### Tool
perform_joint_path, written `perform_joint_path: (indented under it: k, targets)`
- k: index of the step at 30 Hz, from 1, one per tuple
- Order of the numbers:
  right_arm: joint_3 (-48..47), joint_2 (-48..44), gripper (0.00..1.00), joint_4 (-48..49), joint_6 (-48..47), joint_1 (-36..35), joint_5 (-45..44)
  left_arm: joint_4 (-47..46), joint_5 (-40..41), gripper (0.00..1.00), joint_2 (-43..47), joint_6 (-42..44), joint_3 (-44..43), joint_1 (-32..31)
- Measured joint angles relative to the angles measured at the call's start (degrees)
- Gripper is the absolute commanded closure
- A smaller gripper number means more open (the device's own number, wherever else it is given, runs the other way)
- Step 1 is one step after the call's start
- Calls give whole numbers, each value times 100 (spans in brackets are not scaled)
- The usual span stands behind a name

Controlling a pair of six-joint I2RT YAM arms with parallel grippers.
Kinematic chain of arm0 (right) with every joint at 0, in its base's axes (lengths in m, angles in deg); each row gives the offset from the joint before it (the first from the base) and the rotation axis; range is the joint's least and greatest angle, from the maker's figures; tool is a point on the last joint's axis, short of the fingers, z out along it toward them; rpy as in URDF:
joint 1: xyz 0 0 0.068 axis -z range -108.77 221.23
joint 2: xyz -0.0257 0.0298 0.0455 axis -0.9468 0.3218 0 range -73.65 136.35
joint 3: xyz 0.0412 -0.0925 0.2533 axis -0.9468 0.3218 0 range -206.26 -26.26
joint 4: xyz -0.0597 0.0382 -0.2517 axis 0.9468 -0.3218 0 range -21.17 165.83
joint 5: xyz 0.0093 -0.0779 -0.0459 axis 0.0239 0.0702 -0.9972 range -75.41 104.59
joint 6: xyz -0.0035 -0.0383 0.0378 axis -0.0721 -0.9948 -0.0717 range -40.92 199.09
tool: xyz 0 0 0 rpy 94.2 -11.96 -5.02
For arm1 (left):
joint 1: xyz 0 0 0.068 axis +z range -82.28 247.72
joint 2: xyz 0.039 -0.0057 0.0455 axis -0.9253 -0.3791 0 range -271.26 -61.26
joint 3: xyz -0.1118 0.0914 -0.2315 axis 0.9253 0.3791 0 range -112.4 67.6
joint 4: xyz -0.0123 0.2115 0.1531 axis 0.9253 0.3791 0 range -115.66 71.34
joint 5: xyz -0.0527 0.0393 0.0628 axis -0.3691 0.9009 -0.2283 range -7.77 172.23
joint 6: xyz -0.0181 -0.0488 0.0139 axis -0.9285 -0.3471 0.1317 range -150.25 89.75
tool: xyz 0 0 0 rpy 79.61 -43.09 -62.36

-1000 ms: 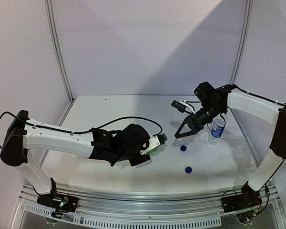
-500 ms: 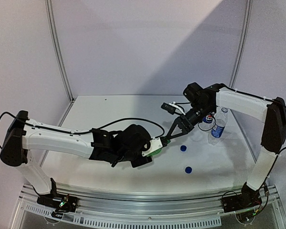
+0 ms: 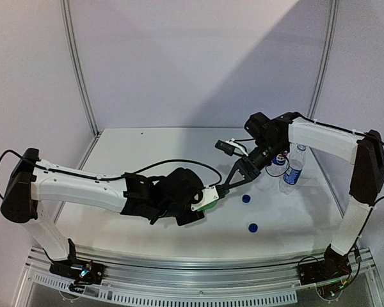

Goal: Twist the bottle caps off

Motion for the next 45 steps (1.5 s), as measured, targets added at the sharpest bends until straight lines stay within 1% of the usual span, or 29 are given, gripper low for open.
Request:
perform_joint_path:
  k: [3,7,11,12,13,15,16,18,19,22,25,28,30,32,35,37,40,41,43,45]
  targets:
    - [0,2,100,-66,-315,0,-22,-4,-70,57,0,-17,0,-4]
    - [76,-37,100,-11,-1003,-15,-111,15,-442,58,0,-162,7,35]
    - [835,-612,100,682,-2052,-55,-304,-157,-1152,58,0,-291,125,118]
    - [1128,-848,97,929,-2391,-68,-343,-247,-1335,59,0,-299,160,129]
    - [1580,-1220,91,1346,-2830,-81,-378,-348,-1558,59,-2,-319,199,136]
    - [2588,-2074,82,2352,-3711,-122,-492,-564,-1971,59,-22,-291,251,151]
    - [3093,-2522,80,2865,-4133,-179,-579,-647,-2166,60,-44,-254,260,151]
    - [3899,-3265,72,3698,-5062,-367,-922,-745,-2452,60,-109,-114,271,151]
    - [4172,-3497,67,3980,-5517,-485,-1143,-743,-2551,61,-140,-50,273,151]
    - [4419,-3657,52,4297,-6686,-761,-1773,-708,-2702,61,-232,-13,289,199]
    - [4308,-3650,45,4242,-7309,-820,-2304,-852,-2693,61,-256,-13,302,273]
    - [4120,-3716,40,3965,-7602,-824,-2743,-1169,-2492,61,-229,-15,472,284]
    - [4070,-3862,40,3689,-7573,-824,-2914,-1379,-2312,61,-127,-17,743,284]
    - [4002,-4015,40,3355,-7344,-796,-2927,-1604,-2087,61,11,-11,1047,284]
    - [3674,-4100,37,2900,-6457,-662,-2667,-2083,-1600,61,221,20,1513,284]
    - [3189,-4013,36,2643,-5421,-531,-2562,-2260,-1294,61,313,42,1729,284]
    - [1781,-3373,35,2015,-3661,-407,-2380,-2371,-857,60,334,114,1829,229]
    - [1300,-3077,35,1825,-3198,-367,-2225,-2409,-741,60,334,138,1829,208]
    - [691,-2529,35,1556,-2465,-282,-1891,-2465,-549,59,339,184,1823,146]
    - [476,-2004,36,1322,-1818,-212,-1609,-2468,-420,59,339,236,1821,87]
